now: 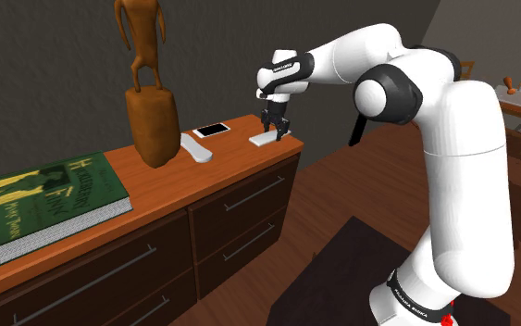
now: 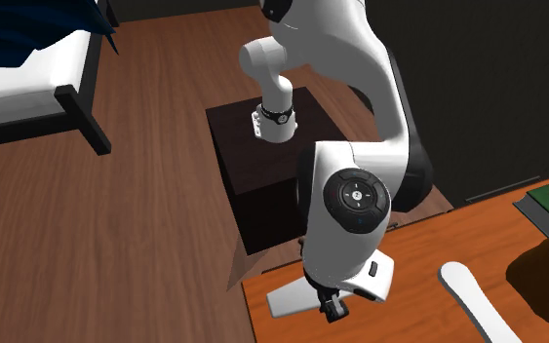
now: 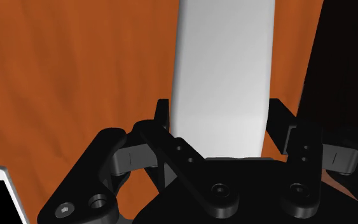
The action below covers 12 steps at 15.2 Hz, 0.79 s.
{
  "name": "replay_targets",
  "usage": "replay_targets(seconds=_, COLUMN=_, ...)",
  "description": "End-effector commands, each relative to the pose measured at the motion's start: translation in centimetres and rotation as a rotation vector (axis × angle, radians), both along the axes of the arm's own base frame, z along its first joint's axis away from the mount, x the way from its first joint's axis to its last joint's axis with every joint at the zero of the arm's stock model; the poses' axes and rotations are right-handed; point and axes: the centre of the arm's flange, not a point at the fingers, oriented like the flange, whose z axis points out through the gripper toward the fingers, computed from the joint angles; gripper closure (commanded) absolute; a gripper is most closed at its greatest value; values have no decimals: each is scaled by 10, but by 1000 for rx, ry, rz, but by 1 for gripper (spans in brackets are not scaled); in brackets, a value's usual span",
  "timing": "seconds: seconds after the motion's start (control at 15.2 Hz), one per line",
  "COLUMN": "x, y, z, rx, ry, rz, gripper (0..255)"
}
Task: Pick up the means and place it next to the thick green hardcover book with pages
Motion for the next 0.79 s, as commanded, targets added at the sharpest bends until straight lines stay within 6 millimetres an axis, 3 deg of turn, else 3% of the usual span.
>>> replay_targets(seconds=0.0, x=0, y=-1, z=10, rx=0, ry=0, rz=0, gripper=255)
replay_targets(seconds=0.73, x=0, y=-1, z=69, rx=0, ry=0, rz=0, gripper=255)
